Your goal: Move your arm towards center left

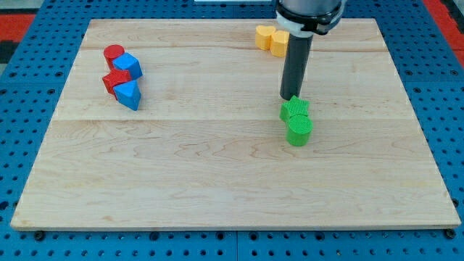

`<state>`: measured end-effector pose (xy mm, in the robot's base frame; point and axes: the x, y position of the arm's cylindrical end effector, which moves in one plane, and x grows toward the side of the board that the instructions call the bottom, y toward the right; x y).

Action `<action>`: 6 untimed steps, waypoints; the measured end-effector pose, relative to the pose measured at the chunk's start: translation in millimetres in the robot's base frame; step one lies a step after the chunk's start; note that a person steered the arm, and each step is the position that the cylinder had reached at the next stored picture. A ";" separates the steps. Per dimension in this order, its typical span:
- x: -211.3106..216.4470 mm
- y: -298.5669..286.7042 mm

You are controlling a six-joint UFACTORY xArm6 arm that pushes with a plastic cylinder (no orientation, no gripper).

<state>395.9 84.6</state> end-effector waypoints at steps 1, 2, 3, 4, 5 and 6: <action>2.8 -44.9; 6.0 -101.8; 25.4 -140.2; 60.8 -194.7; 68.8 -269.7; 48.2 -302.0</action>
